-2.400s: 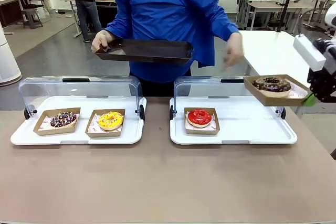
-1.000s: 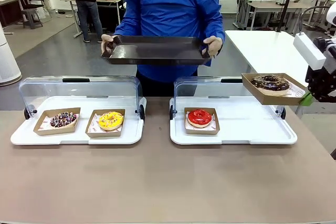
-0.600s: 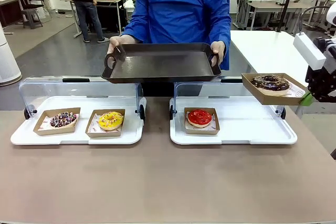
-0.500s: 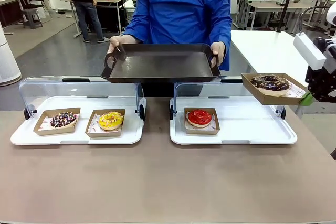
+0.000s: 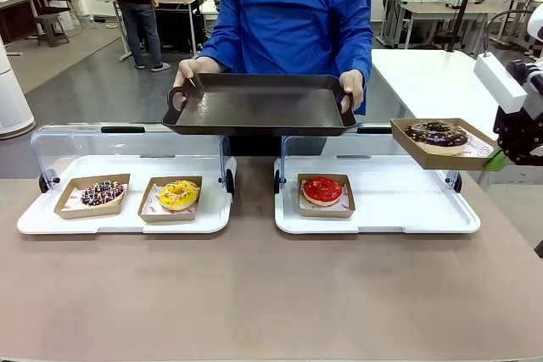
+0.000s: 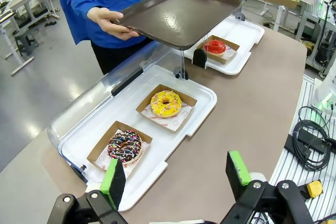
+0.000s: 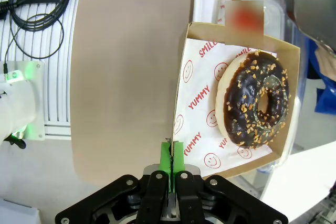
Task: Provide the desired donut to the person.
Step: Place the picked Paper togo box onto the Handle tray extended by the person.
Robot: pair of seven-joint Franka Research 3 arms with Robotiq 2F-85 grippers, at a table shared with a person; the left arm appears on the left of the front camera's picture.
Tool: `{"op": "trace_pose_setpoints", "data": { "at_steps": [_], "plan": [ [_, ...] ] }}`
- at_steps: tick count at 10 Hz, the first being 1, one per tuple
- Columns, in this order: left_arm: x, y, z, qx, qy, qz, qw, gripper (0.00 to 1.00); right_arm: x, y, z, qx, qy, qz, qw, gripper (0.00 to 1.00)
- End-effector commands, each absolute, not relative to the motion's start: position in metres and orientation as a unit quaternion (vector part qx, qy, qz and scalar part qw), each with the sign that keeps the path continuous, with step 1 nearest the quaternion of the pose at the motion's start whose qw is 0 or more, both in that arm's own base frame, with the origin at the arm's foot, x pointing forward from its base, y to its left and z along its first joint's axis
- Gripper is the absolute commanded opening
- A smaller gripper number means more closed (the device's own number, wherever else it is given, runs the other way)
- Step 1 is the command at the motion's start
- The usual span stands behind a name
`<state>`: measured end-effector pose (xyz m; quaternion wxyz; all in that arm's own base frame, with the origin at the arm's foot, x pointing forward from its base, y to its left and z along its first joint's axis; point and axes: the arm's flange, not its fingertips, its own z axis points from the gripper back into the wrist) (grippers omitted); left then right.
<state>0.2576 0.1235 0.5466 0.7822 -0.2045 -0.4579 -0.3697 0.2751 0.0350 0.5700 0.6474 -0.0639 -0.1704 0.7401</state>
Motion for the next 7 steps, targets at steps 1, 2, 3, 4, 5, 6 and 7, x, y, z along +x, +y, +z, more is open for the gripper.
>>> {"op": "trace_pose_setpoints", "data": {
  "at_steps": [1, 2, 3, 4, 5, 6, 7],
  "plan": [
    [0.256, 0.125, 0.547, -0.209, -0.453, -0.367, 0.785, 1.00, 0.275, 0.034, 0.573, -0.071, -0.160, 0.738, 0.652, 0.00],
    [0.256, 0.125, 0.547, -0.209, -0.453, -0.367, 0.785, 1.00, 0.275, 0.034, 0.573, -0.071, -0.160, 0.738, 0.652, 0.00],
    [0.256, 0.125, 0.547, -0.209, -0.453, -0.367, 0.785, 1.00, 0.275, 0.034, 0.573, -0.071, -0.160, 0.738, 0.652, 0.00],
    [0.256, 0.125, 0.547, -0.209, -0.453, -0.367, 0.785, 1.00, 0.275, 0.034, 0.573, -0.071, -0.160, 0.738, 0.652, 0.00],
    [0.256, 0.125, 0.547, -0.209, -0.453, -0.367, 0.785, 1.00, 0.275, 0.035, 0.570, -0.064, -0.170, 0.740, 0.647, 0.02],
    [0.256, 0.125, 0.547, -0.209, -0.453, -0.367, 0.785, 1.00, 0.326, 0.127, 0.621, -0.106, -0.164, 0.724, 0.661, 0.02],
    [0.256, 0.125, 0.547, -0.209, -0.453, -0.367, 0.785, 1.00, 0.329, 0.132, 0.623, -0.105, -0.162, 0.731, 0.655, 0.02]
  ]
}}
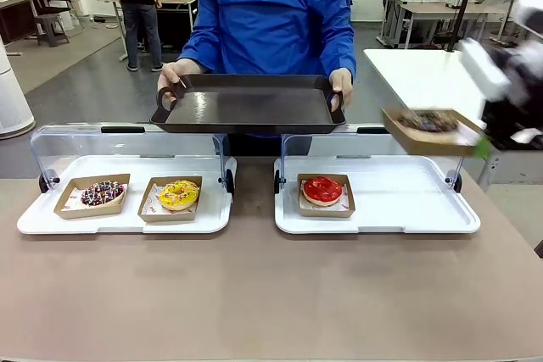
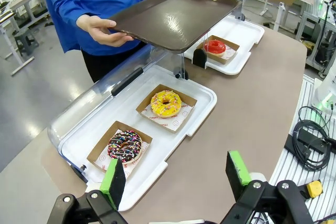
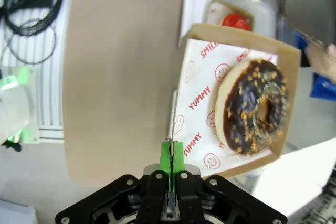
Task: Provide the desired donut to the person.
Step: Place the picked Paper togo box onto the Handle tray extended by the person.
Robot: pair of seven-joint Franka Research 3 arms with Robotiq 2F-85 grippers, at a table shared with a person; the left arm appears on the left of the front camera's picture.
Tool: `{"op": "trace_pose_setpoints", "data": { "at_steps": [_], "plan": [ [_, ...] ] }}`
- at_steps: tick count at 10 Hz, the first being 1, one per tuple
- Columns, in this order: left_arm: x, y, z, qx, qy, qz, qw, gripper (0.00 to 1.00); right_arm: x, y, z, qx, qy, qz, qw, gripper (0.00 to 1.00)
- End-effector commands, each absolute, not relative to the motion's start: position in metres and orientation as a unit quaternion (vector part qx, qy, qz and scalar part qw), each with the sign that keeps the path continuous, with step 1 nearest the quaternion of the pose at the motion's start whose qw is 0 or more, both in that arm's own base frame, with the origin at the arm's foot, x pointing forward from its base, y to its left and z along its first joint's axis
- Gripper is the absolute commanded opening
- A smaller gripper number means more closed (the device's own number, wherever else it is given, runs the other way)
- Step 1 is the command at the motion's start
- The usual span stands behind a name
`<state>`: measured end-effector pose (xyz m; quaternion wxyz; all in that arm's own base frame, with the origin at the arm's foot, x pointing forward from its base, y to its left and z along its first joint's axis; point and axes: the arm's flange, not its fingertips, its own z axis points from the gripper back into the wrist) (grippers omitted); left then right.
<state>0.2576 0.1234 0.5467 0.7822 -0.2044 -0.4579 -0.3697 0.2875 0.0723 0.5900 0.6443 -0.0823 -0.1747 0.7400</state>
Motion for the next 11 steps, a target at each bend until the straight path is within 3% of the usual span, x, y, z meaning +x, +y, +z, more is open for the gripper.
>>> {"op": "trace_pose_setpoints", "data": {
  "at_steps": [1, 4, 11],
  "plan": [
    [0.256, 0.125, 0.547, -0.209, -0.453, -0.367, 0.785, 1.00, 0.334, 0.142, 0.626, -0.092, -0.156, 0.744, 0.643, 0.02],
    [0.256, 0.125, 0.547, -0.209, -0.453, -0.367, 0.785, 1.00, 0.386, 0.232, 0.641, -0.136, -0.191, 0.649, 0.723, 0.02],
    [0.256, 0.125, 0.547, -0.209, -0.453, -0.367, 0.785, 1.00, 0.477, 0.304, 0.568, -0.115, -0.190, 0.689, 0.690, 0.02]
  ]
}}
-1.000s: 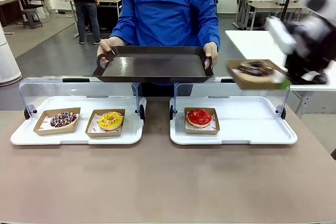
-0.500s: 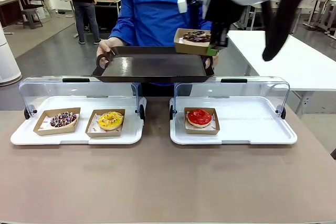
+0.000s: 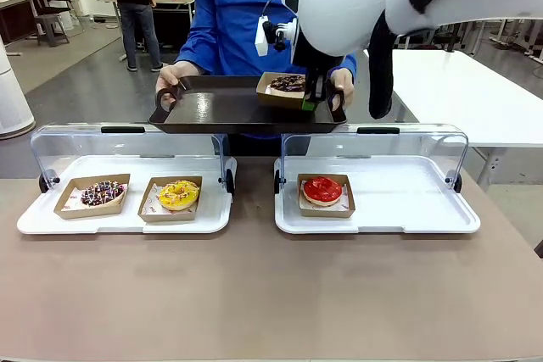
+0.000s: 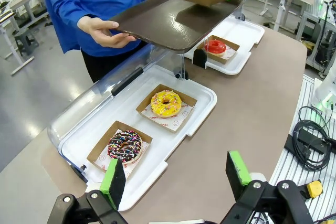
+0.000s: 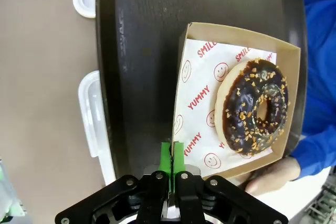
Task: Provide the desired donut to the person.
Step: Place the picked Paper togo box onto the Handle tray extended by the person.
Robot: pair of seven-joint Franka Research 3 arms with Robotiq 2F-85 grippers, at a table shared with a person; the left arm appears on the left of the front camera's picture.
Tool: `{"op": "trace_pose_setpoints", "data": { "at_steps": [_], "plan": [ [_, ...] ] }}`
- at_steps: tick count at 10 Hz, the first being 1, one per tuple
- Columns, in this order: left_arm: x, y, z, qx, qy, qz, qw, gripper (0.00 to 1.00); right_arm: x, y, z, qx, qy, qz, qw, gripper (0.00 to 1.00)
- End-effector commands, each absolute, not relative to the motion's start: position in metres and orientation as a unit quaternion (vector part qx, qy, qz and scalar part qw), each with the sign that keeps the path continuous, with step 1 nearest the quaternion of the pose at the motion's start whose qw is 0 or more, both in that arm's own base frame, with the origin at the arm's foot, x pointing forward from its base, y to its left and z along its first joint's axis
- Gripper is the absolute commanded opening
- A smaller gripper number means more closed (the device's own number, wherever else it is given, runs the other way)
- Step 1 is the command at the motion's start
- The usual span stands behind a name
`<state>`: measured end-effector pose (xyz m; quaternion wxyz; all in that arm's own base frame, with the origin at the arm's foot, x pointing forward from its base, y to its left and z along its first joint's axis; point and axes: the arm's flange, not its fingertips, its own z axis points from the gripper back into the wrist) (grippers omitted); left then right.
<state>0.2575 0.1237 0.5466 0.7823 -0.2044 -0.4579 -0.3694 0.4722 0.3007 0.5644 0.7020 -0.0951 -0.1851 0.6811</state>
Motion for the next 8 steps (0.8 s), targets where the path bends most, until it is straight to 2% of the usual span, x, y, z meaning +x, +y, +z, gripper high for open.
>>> {"op": "trace_pose_setpoints", "data": {
  "at_steps": [1, 6, 7, 8],
  "plan": [
    [0.256, 0.125, 0.547, -0.209, -0.453, -0.367, 0.785, 1.00, 0.480, 0.305, 0.564, -0.119, -0.176, 0.694, 0.688, 0.02],
    [0.256, 0.125, 0.547, -0.209, -0.453, -0.367, 0.785, 1.00, 0.502, 0.301, 0.552, -0.115, -0.156, 0.693, 0.694, 0.02],
    [0.256, 0.125, 0.547, -0.209, -0.453, -0.367, 0.785, 1.00, 0.500, 0.299, 0.554, -0.115, -0.161, 0.695, 0.691, 0.61],
    [0.256, 0.125, 0.547, -0.209, -0.453, -0.367, 0.785, 1.00, 0.497, 0.297, 0.558, -0.111, -0.164, 0.698, 0.688, 0.61]
  ]
}}
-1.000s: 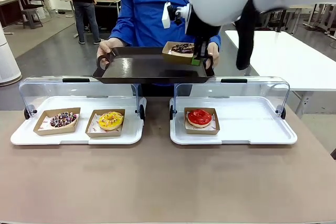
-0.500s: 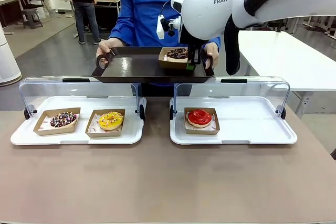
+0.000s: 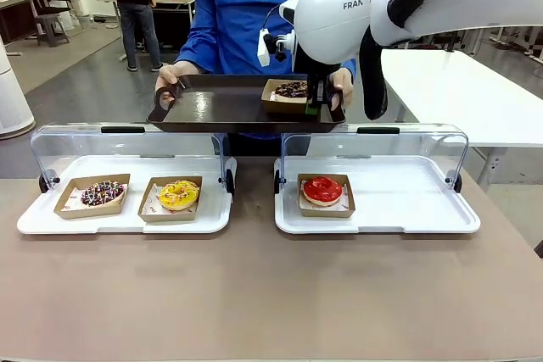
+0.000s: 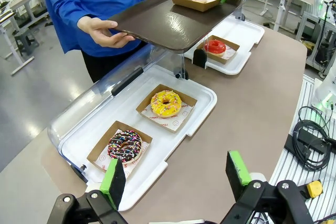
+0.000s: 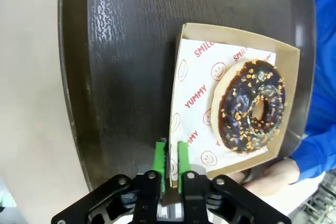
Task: Provide the desired donut to the person.
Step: Place the picked Paper togo box onto the Handle tray extended by the person.
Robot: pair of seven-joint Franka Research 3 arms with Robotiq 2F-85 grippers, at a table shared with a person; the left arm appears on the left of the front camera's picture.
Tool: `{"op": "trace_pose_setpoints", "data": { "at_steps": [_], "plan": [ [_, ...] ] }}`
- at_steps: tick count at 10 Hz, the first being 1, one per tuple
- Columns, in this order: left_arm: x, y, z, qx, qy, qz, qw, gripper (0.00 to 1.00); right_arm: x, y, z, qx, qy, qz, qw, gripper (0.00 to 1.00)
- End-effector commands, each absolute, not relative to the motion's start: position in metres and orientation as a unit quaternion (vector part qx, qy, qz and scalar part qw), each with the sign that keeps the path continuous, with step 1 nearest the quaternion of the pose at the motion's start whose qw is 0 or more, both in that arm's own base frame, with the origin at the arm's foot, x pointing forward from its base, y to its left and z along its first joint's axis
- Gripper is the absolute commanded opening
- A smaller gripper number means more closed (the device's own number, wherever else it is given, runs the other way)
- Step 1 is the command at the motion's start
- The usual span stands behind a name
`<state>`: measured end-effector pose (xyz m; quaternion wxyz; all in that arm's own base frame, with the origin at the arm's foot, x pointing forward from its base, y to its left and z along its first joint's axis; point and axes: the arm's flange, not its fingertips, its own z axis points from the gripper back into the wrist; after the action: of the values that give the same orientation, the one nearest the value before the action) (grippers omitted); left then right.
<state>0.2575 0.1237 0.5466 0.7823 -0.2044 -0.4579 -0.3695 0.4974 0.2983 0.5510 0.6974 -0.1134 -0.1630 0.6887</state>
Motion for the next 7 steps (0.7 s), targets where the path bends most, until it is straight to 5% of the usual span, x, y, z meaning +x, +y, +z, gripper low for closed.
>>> {"op": "trace_pose_setpoints", "data": {
  "at_steps": [1, 2, 3, 7],
  "plan": [
    [0.256, 0.125, 0.547, -0.209, -0.453, -0.367, 0.785, 1.00, 0.496, 0.296, 0.560, -0.114, -0.164, 0.699, 0.687, 1.00],
    [0.256, 0.125, 0.547, -0.209, -0.453, -0.367, 0.785, 1.00, 0.495, 0.297, 0.561, -0.113, -0.162, 0.698, 0.688, 0.64],
    [0.256, 0.125, 0.547, -0.209, -0.453, -0.367, 0.785, 1.00, 0.494, 0.295, 0.564, -0.108, -0.161, 0.702, 0.686, 1.00],
    [0.256, 0.125, 0.547, -0.209, -0.453, -0.367, 0.785, 1.00, 0.494, 0.290, 0.570, -0.086, -0.149, 0.708, 0.685, 1.00]
  ]
}}
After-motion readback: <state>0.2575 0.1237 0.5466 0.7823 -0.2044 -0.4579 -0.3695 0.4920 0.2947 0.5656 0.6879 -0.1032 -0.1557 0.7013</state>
